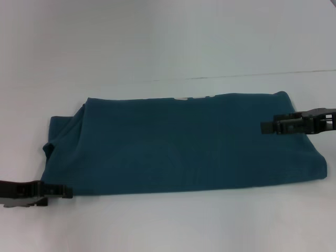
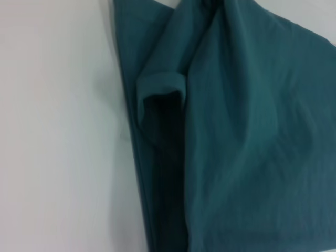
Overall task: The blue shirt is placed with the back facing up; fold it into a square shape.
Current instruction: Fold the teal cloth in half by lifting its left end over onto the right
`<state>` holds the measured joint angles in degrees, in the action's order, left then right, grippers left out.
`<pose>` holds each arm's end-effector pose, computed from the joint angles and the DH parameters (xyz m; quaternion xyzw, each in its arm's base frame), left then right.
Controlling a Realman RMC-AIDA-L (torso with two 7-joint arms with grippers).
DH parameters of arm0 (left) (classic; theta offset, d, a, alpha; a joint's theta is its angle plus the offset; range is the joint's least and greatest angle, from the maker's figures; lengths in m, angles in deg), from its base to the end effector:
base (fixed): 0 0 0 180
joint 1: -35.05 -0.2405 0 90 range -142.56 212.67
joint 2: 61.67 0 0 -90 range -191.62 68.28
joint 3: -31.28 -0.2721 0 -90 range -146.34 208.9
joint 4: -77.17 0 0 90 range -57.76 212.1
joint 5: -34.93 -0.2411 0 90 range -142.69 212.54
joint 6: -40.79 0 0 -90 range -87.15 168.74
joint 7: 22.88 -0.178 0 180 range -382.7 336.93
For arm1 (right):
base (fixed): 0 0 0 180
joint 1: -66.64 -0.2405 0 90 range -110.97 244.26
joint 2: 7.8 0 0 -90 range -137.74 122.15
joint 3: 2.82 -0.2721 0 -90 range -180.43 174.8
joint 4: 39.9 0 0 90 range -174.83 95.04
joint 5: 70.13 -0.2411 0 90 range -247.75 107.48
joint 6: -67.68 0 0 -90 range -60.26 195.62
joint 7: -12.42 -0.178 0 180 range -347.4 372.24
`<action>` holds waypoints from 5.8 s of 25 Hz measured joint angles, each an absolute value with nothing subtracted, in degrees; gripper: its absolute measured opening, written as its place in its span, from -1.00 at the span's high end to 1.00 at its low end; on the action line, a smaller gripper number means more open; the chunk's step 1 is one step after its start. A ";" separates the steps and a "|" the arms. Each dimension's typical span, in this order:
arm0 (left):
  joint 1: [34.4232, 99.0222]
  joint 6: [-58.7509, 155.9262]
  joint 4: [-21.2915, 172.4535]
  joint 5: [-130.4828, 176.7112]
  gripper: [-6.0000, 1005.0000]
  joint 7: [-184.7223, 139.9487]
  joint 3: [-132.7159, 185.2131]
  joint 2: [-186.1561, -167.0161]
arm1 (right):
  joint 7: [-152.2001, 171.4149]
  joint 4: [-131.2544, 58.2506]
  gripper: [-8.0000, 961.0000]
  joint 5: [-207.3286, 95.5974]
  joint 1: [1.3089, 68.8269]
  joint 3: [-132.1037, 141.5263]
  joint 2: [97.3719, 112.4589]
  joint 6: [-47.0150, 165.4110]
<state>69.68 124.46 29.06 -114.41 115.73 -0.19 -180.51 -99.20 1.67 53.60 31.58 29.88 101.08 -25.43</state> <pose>-0.3447 0.3903 -0.0015 -0.7530 -0.6346 -0.0476 0.1673 0.2960 0.4123 0.0632 -0.8795 0.4137 0.1927 0.1349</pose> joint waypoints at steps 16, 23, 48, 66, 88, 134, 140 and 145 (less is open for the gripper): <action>70.28 123.21 30.03 -114.77 -0.68 115.80 -0.27 -180.24 | -98.46 1.67 -0.90 53.56 31.50 29.79 101.29 -25.64; 70.37 122.99 30.08 -114.92 -0.68 115.95 -0.27 -180.23 | -94.98 1.72 -0.90 53.52 31.64 29.84 101.40 -27.04; 71.91 121.77 31.34 -115.18 -0.63 116.63 -1.44 -179.89 | -94.10 3.18 -0.90 53.52 31.67 29.79 101.89 -28.21; 72.38 118.91 31.07 -115.18 -0.53 118.71 -2.53 -179.79 | -94.10 3.17 -0.90 52.05 32.22 29.79 101.87 -28.67; 71.07 118.14 28.31 -113.95 0.79 118.23 -1.83 -180.10 | -93.67 2.86 -0.71 52.02 32.57 29.56 102.73 -28.28; 69.37 119.72 31.02 -112.27 -0.54 119.16 1.80 -179.78 | -93.98 3.08 -0.24 52.03 32.43 27.79 103.36 -28.03; 70.10 119.04 31.78 -112.29 -0.91 119.40 1.06 -179.72 | -94.01 3.09 -0.24 52.03 32.62 27.76 103.26 -28.03; 70.58 118.95 32.34 -112.29 -0.91 119.41 0.65 -179.71 | -94.01 3.08 -0.25 52.03 32.72 27.77 103.19 -28.03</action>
<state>70.58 118.95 32.34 -112.29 119.41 0.65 -179.71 -94.01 3.08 52.03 32.72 27.77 103.19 -28.03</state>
